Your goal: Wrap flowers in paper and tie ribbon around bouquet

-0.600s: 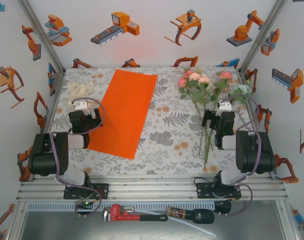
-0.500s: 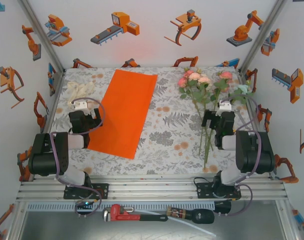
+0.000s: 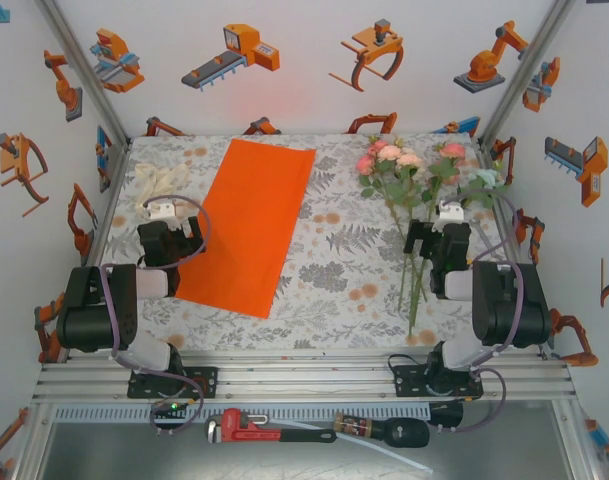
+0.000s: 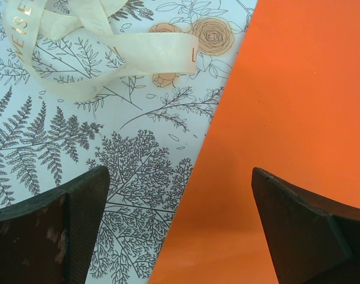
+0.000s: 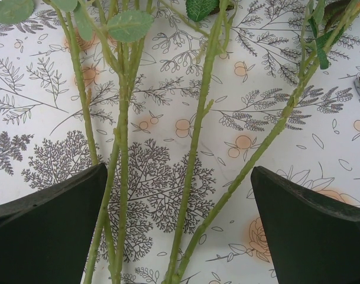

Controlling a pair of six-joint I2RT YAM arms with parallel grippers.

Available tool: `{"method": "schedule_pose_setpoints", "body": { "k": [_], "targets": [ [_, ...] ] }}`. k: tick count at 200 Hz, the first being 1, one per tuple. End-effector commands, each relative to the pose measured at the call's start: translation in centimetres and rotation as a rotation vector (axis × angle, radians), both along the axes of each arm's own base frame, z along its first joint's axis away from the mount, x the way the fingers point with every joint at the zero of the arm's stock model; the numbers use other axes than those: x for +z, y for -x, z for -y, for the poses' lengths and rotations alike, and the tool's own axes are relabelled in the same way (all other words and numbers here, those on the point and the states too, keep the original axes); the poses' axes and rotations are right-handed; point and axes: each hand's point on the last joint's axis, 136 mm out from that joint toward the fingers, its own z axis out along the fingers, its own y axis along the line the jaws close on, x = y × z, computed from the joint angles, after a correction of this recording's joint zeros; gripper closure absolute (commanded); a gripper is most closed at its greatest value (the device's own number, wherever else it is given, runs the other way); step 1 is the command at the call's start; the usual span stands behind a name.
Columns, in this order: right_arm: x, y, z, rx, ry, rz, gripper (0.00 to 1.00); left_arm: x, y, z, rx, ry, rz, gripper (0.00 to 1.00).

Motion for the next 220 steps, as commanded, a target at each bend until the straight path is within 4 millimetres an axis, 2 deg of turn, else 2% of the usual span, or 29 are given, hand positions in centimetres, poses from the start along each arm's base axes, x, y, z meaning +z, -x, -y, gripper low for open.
{"method": "schedule_pose_setpoints", "body": {
  "k": [1, 57, 101, 118, 133, 145, 155, 163, 172, 181, 196, 206, 220],
  "targets": [
    [1.2, -0.6, 0.3, -0.011, -0.004, 0.034, 0.01, 0.7, -0.5, 0.2, -0.014, -0.011, 0.017, 0.03],
    [1.9, -0.5, 0.0, 0.007, -0.003, 0.046, 0.01, 0.7, -0.5, 0.2, -0.015, -0.013, 0.019, 0.03],
    [5.4, 0.4, 1.0, -0.085, -0.069, -0.026, 0.01, 0.8, -0.4, 0.3, -0.016, -0.015, 0.024, 0.03],
    [7.6, 0.8, 0.5, -0.124, -0.206, -0.033, 0.01, 1.2, -0.5, 0.2, -0.008, -0.02, 0.031, 0.03],
    [9.6, 1.2, -0.7, -0.151, -0.366, -0.076, 0.03, 3.0, -0.1, 0.3, 0.012, -0.055, 0.049, 0.03],
    [10.6, 1.6, -2.5, -0.175, -0.454, -0.148, 0.05, 5.4, 0.5, 0.0, 0.074, -0.106, 0.053, 0.03],
    [11.1, 1.8, -5.0, -0.146, -0.481, -0.218, 0.05, 7.6, 1.0, -0.4, 0.147, -0.107, 0.051, 0.03],
    [11.4, 1.9, -7.1, -0.124, -0.486, -0.258, 0.05, 9.7, 1.1, -0.6, 0.185, -0.058, 0.065, 0.03],
    [11.7, 1.8, -9.9, -0.074, -0.49, -0.283, 0.06, 11.2, 1.1, -0.3, 0.205, 0.027, 0.062, 0.03],
    [12.0, 1.6, -12.8, -0.031, -0.502, -0.298, 0.07, 12.7, 0.3, 1.0, 0.158, 0.113, 0.058, 0.03],
    [11.9, 1.3, -18.0, 0.057, -0.528, -0.329, 0.07, 13.6, -1.3, 5.0, -0.015, 0.244, -0.021, 0.03],
    [11.8, 1.0, -21.6, 0.117, -0.547, -0.352, 0.07, 13.4, -2.4, 7.2, -0.103, 0.297, -0.114, 0.03],
    [11.0, 0.5, -26.5, 0.193, -0.559, -0.385, 0.09, 11.9, -3.5, 7.9, -0.097, 0.324, -0.261, 0.03]
  ]
}}
